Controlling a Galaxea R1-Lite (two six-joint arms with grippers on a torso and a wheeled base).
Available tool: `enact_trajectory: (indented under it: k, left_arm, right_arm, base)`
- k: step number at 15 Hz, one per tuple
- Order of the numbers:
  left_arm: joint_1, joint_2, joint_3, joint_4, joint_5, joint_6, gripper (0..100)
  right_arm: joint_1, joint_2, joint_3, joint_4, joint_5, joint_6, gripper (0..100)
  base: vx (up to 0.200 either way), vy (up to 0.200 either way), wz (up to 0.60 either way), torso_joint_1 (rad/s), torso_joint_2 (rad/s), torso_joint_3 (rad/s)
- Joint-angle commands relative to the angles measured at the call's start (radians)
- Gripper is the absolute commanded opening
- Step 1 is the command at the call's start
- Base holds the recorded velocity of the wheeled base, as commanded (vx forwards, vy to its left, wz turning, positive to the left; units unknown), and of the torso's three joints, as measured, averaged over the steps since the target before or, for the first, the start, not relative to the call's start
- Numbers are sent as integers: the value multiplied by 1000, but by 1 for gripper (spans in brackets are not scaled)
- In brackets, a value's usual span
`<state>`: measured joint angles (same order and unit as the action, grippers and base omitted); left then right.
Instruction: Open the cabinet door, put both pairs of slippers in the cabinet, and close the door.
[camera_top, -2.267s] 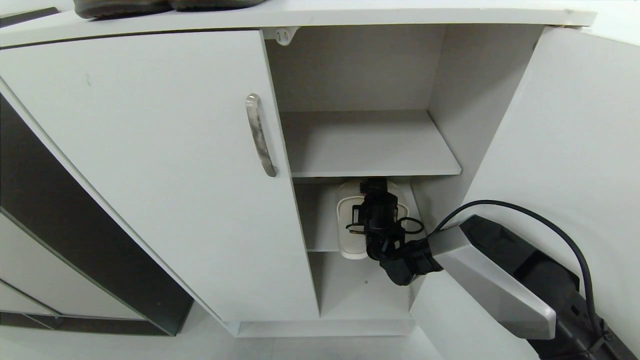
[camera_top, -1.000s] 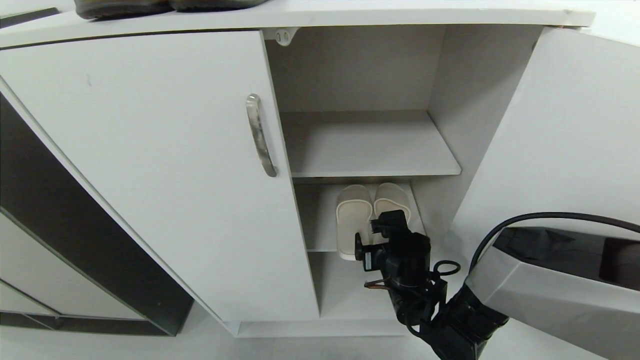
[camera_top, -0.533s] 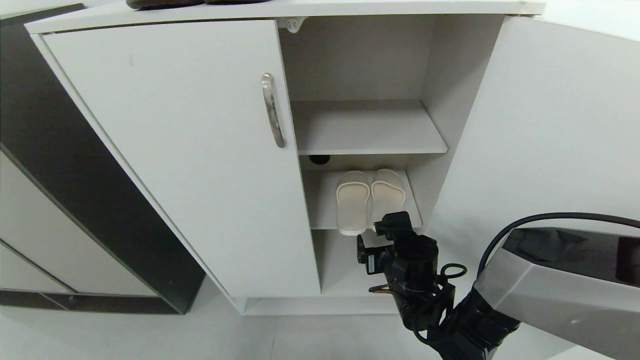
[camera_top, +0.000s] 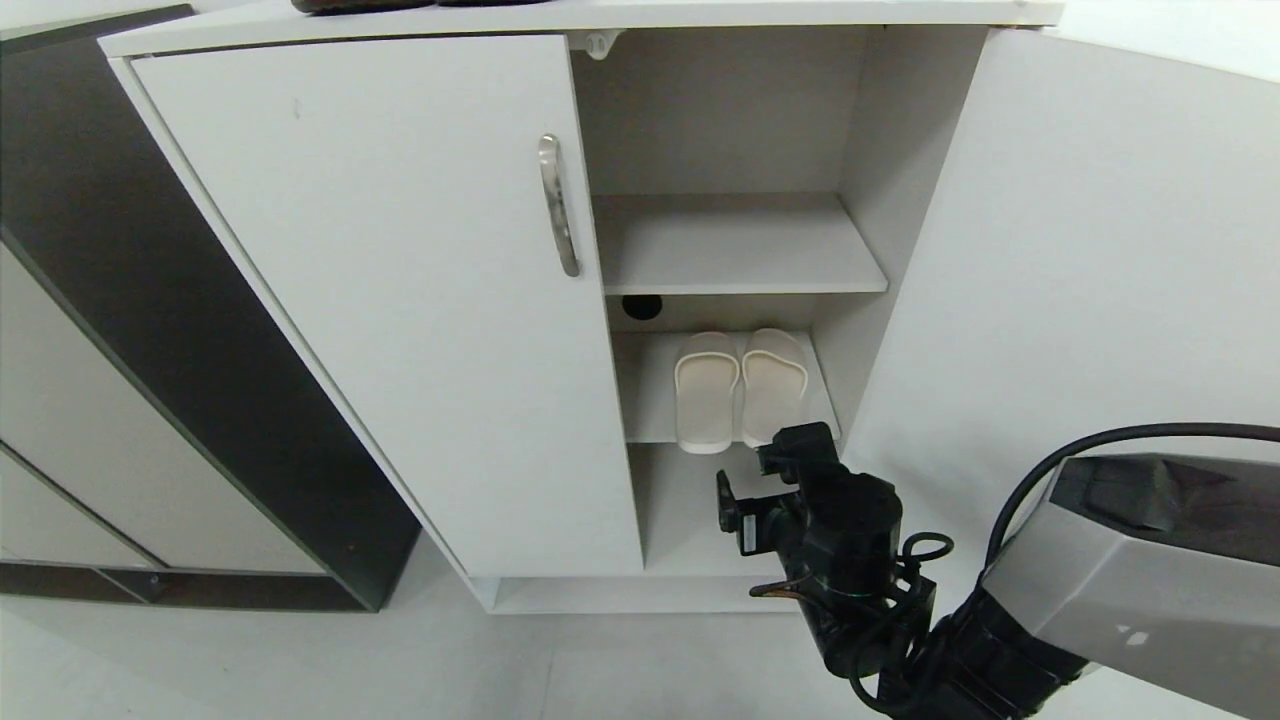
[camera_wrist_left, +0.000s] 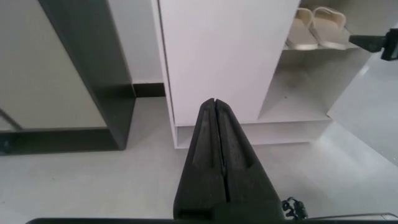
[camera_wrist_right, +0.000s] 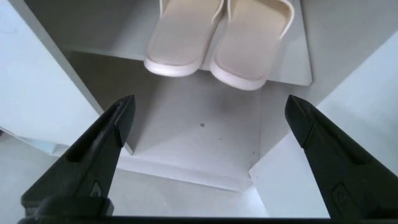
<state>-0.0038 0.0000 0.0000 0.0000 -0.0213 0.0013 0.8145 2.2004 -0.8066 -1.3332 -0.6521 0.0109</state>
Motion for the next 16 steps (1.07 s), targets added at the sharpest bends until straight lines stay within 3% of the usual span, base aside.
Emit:
enact_trajectory:
  k: [1, 16]
  left_arm:
    - [1, 2, 0, 0, 0, 0, 0]
    - [1, 2, 0, 0, 0, 0, 0]
  right_arm:
    - [3, -18, 10, -1, 0, 0, 100]
    - [-6, -16, 44, -14, 0, 3, 100]
  base:
    - [0, 0, 0, 0, 0, 0]
    - [0, 0, 0, 1, 2, 163]
